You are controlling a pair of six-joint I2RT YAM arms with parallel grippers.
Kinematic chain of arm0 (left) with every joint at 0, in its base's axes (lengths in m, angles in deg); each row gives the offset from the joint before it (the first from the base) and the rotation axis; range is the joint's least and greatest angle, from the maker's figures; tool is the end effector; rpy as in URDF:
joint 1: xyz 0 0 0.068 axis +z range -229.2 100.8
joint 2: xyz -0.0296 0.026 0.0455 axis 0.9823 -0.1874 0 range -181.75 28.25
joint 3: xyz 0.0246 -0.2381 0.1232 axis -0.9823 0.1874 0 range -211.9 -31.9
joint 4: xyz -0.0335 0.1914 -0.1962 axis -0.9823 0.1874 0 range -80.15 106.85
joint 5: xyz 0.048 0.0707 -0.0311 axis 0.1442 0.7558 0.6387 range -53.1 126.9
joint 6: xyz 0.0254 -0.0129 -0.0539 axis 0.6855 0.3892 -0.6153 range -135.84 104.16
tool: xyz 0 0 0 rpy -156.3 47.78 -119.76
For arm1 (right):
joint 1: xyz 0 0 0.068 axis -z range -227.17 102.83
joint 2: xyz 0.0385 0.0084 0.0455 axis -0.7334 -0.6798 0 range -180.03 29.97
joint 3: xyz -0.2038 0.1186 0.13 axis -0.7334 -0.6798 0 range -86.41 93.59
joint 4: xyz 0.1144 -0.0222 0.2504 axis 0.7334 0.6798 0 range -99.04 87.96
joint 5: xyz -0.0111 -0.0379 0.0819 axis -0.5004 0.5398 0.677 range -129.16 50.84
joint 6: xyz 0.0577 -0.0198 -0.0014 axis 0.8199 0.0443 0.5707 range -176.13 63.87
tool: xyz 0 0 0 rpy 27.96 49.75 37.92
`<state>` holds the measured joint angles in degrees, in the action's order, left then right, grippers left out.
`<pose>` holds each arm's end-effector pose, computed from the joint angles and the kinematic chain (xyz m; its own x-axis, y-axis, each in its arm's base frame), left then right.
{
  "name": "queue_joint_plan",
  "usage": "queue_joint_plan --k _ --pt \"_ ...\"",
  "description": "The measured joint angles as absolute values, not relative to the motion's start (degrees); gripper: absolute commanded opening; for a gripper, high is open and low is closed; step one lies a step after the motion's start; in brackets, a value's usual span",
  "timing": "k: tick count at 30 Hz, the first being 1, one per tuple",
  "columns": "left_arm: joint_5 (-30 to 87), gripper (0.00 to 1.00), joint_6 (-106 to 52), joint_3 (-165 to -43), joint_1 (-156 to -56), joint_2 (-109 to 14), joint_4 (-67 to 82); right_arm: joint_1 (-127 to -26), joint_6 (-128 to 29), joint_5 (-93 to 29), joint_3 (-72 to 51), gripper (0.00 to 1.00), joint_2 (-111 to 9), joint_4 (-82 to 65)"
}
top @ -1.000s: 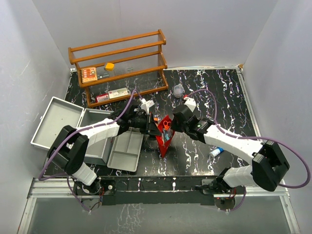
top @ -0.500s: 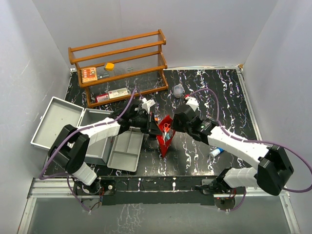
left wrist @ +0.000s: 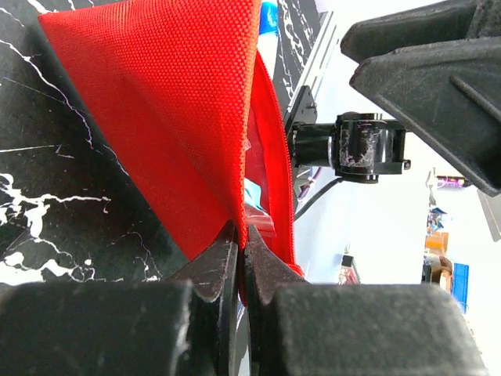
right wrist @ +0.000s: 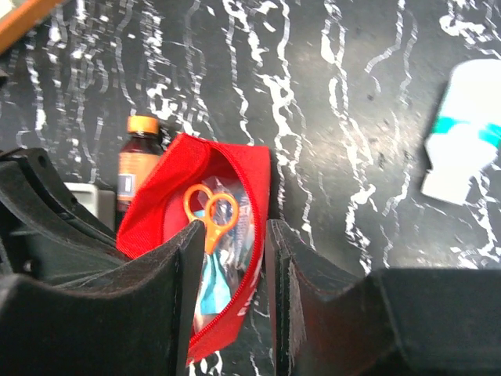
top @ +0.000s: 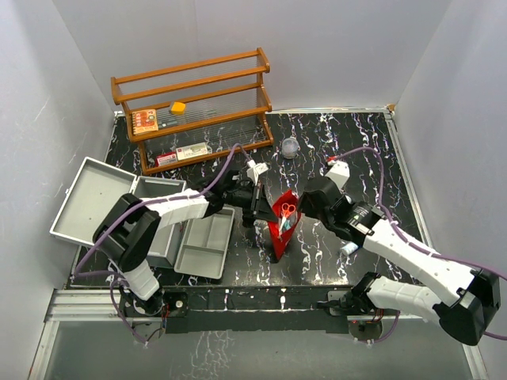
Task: Organize the medicine kit
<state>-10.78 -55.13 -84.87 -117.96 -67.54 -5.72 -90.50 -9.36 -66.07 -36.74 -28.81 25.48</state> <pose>0.2684 -0.2587 0.1913 -0.8678 0.1501 -0.4737 0.4968 0.2693 -0.8250 0.1851 0.1462 0.2750 -0.6161 0.3120 -0.7232 0.1098 0.9433 0.3134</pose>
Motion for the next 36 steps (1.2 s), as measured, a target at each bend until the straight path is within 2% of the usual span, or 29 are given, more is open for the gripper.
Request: queue_joint_plan --k 7,10,15,19,23,36 --pt "-8.88 0.00 -55.70 -87.49 -119.97 -73.17 -5.15 -90.33 -6.00 -64.50 -41.31 0.37 -26.34 32.08" --pt "-7.15 0.00 -55.02 -88.06 -120.21 -74.05 -3.62 -90.24 -5.78 -61.44 -42.99 0.30 -26.50 32.47" --pt "-5.43 0.02 -53.93 -88.30 -120.21 -74.55 -1.20 -90.24 -6.48 -57.29 -44.26 0.27 -28.55 30.88" --pt "-4.60 0.03 -53.21 -88.39 -120.21 -74.55 0.07 -90.24 -6.76 -56.33 -44.26 0.17 -31.13 29.06" --pt "-4.18 0.03 -52.77 -88.41 -120.21 -74.55 0.77 -90.24 -7.83 -55.47 -44.26 0.13 -34.15 27.36" --pt "-3.96 0.02 -51.74 -89.66 -120.21 -74.55 2.52 -90.22 -11.22 -50.77 -44.69 0.12 -39.61 17.28"
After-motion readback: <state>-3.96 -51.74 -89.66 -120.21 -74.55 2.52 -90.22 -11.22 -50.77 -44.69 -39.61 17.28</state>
